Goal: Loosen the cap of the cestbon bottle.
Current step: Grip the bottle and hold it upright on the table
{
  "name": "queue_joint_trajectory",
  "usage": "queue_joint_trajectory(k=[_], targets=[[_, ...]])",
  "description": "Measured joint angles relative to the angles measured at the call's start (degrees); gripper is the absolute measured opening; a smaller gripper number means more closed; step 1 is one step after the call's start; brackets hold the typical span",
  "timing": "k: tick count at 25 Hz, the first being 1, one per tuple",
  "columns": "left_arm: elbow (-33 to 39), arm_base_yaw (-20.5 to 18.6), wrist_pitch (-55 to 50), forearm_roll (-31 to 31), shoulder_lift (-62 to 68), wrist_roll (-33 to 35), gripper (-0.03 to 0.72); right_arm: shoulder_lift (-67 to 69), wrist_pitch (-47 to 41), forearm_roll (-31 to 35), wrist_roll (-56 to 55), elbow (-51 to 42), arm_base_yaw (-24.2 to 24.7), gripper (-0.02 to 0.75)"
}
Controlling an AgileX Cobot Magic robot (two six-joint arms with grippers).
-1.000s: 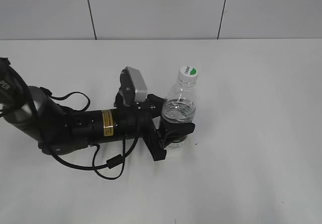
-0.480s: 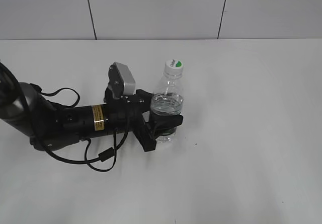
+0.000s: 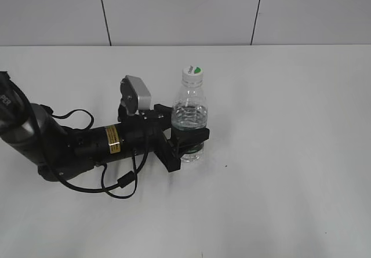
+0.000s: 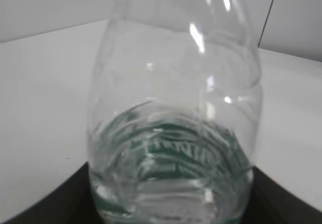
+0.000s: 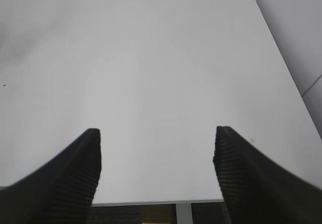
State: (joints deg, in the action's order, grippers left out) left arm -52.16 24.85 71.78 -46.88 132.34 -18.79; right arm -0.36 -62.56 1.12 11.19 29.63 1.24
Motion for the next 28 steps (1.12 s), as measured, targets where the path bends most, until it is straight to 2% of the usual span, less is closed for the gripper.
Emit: queue_joint_trajectory(k=[9, 15, 28], targets=[[0.0, 0.0, 0.1, -0.5, 0.0, 0.2, 0.409, 0.0, 0.0, 0.0, 0.0, 0.0, 0.0, 0.535], [0.0, 0.0, 0.1, -2.9, 0.0, 5.4, 0.409, 0.0, 0.0, 0.0, 0.0, 0.0, 0.0, 0.535], [-0.1, 0.0, 0.1, -3.1, 0.0, 5.8, 0.409, 0.0, 0.0, 0.0, 0.0, 0.0, 0.0, 0.535]])
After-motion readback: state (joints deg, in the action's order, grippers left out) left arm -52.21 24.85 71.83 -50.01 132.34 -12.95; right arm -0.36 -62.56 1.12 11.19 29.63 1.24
